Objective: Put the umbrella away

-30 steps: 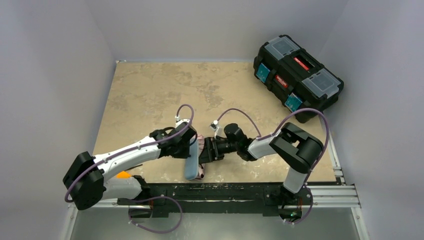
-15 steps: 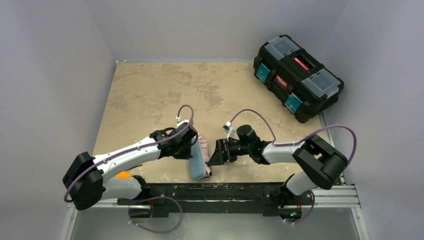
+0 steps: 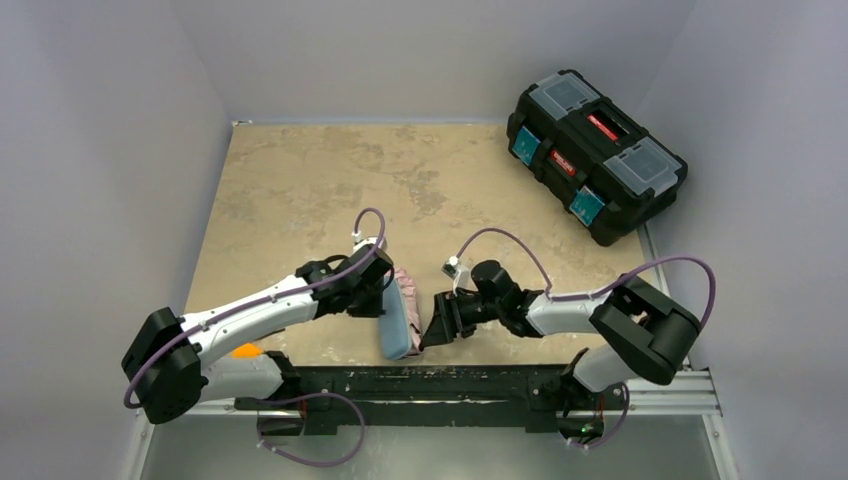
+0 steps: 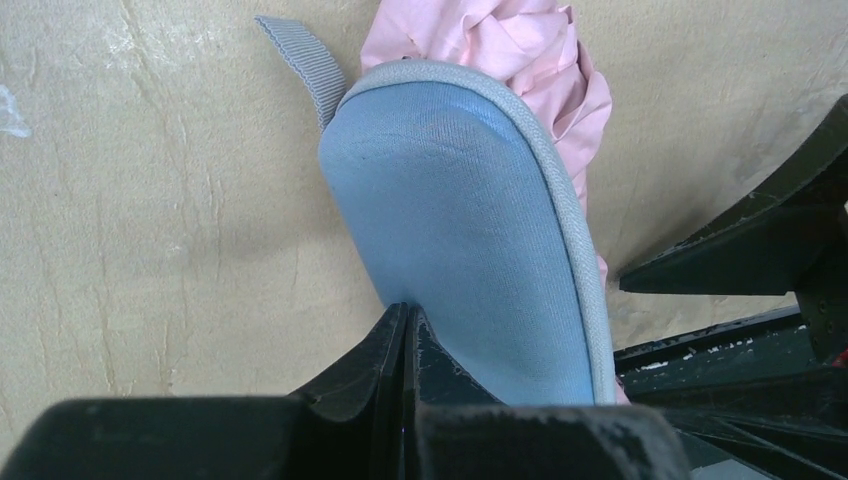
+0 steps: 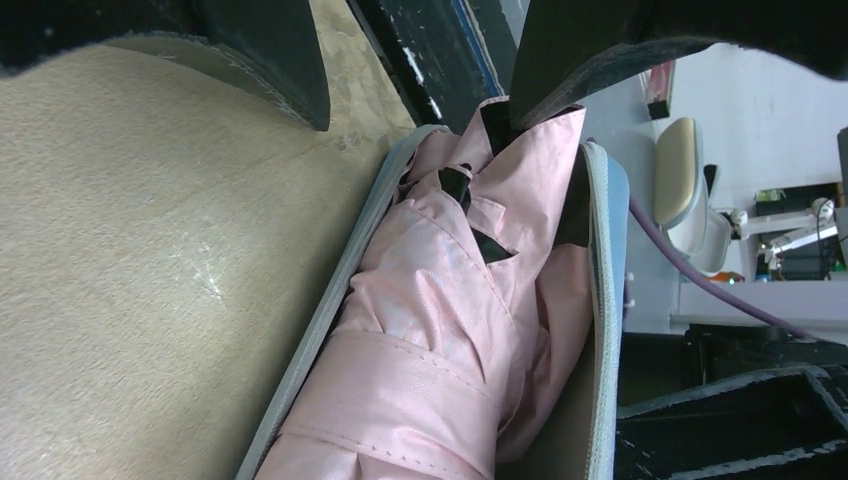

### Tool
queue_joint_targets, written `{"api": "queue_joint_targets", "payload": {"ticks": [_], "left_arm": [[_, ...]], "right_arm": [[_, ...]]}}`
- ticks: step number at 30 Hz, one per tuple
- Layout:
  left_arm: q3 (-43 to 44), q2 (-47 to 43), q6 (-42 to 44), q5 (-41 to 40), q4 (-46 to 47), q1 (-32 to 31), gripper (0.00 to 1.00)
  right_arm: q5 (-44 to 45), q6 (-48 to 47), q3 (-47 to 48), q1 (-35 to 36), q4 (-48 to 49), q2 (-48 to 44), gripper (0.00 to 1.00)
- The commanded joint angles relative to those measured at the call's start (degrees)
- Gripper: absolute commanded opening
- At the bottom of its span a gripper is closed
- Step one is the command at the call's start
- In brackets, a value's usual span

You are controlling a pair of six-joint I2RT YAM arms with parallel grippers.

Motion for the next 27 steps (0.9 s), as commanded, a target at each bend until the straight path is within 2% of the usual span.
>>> {"api": "queue_joint_targets", "payload": {"ticks": [1, 5, 12, 18, 23, 27], "left_arm": [[0.26, -1.25, -1.08, 1.2, 2.98, -0.67, 0.0], [-0.27, -1.01, -1.92, 1.17, 3.23, -1.19, 0.0], [-0.69, -1.69, -2.86, 1.55, 3.43, -2.41, 0.0], [-1.69, -3.66, -3.57, 2.29, 3.76, -2.71, 0.0], [-3.43, -4.42, -4.45, 3.49, 5.09, -2.8, 0.0], [-5.35, -5.08, -5.67, 4.4, 6.33, -2.8, 0.0]], "right_arm": [[0.28, -0.11, 2.55, 1.23, 2.15, 1.95, 0.68], [0.91, 0.12, 3.99, 2.86, 3.72, 5.41, 0.76], [2.48, 0.11, 6.67, 5.02, 6.05, 12.35, 0.82], [3.62, 0.08, 6.42, 5.82, 10.57, 21.88, 0.88], [7.76, 0.83, 6.11, 5.84, 11.24, 25.03, 0.98], [9.8, 3.1, 7.14, 5.9, 13.11, 27.17, 0.99]]}}
